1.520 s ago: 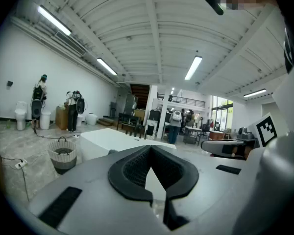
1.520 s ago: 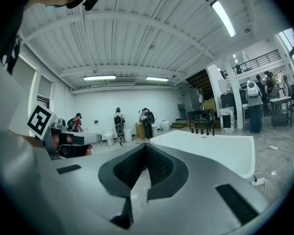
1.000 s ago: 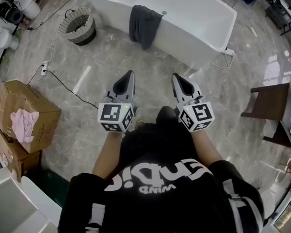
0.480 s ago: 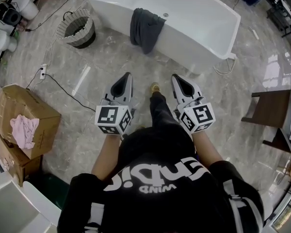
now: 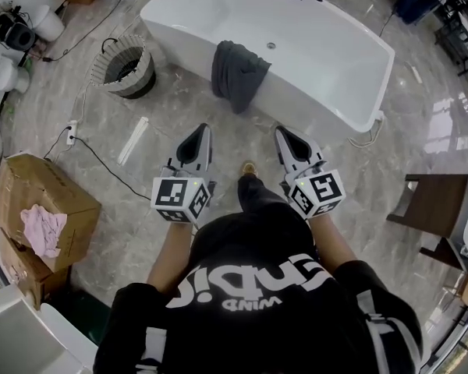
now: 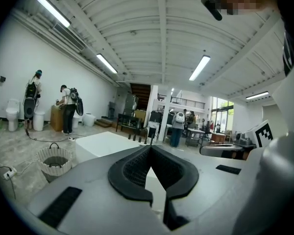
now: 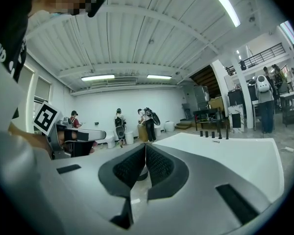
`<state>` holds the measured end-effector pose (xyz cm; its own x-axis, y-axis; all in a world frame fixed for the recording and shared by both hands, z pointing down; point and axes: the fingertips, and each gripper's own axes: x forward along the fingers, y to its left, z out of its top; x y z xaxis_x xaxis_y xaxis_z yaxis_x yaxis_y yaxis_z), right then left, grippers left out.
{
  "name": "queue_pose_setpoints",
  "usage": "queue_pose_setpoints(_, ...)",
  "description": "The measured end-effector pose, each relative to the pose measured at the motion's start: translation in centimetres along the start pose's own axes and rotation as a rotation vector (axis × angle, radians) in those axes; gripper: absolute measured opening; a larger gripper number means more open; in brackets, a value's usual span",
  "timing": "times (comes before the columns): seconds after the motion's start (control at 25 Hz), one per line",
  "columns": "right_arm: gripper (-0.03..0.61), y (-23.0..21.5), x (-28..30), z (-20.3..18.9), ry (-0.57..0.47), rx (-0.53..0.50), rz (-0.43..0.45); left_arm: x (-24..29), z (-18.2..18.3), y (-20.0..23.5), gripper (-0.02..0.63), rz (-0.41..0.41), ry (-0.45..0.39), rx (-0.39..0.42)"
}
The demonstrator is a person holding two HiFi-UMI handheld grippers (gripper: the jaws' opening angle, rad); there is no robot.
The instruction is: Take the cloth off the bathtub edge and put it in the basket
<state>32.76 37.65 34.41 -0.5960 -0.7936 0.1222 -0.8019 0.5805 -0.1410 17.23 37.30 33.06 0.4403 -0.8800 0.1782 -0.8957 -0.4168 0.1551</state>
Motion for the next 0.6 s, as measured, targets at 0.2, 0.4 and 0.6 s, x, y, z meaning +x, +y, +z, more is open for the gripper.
queue_pose_setpoints(0.2, 0.014, -4.6, 4.5, 2.3, -0.002, -0.012, 0.025, 5.3, 2.5, 1.2, 0.011, 0.021, -0.025, 0.001)
queue_pose_setpoints(0.4, 0.014, -7.7, 8.0, 3.5, 0.002, -0.012, 0.06, 8.8, 3.5, 2.5, 0.011, 0.059, -0.034, -0.013)
queue_pose_setpoints(0.6, 0.014, -9.5, 11.2, 3.9, 0.011, -0.021, 0.081, 11.8, 4.1, 4.1, 0.011, 0.082, -0.031, -0.025)
